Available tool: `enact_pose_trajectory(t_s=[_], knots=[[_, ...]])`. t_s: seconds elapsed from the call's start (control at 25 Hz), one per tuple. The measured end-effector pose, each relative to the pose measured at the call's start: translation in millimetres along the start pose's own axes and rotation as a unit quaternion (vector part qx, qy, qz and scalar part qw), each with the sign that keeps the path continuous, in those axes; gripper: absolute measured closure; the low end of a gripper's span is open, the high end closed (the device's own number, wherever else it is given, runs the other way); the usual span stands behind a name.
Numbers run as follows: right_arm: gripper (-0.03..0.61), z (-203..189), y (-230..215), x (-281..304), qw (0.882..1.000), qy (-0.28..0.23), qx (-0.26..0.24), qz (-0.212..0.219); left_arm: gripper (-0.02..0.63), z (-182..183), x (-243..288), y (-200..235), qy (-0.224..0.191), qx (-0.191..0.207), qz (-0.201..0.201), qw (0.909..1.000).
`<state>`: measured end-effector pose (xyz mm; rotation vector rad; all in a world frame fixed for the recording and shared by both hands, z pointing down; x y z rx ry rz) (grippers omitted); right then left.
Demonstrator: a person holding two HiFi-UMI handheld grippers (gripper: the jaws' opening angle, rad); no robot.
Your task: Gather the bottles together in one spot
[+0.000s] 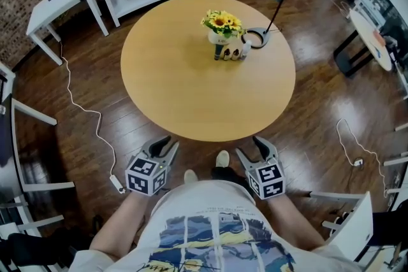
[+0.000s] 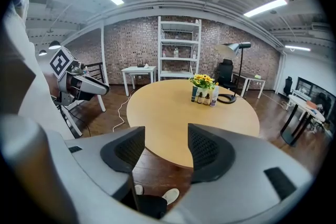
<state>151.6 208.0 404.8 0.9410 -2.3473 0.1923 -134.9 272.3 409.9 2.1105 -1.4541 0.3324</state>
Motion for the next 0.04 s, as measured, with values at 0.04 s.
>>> enact_pose_trajectory(t_s=[0.04], knots=[[0.318, 0.1, 0.2, 0.9, 1.0, 0.0, 0.0, 0.0, 0.502, -0.3, -0.5, 1.2, 0.0, 0.0, 0.001, 1.0]])
Point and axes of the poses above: the fingertips, and each gripper's own axes: x forward along the fingers, y to its left, z out of its top, the point moved 7 cm from there along -x, backward along the fingers, and after that the axes turned 3 degrees about -x, right-handed, at the moved point
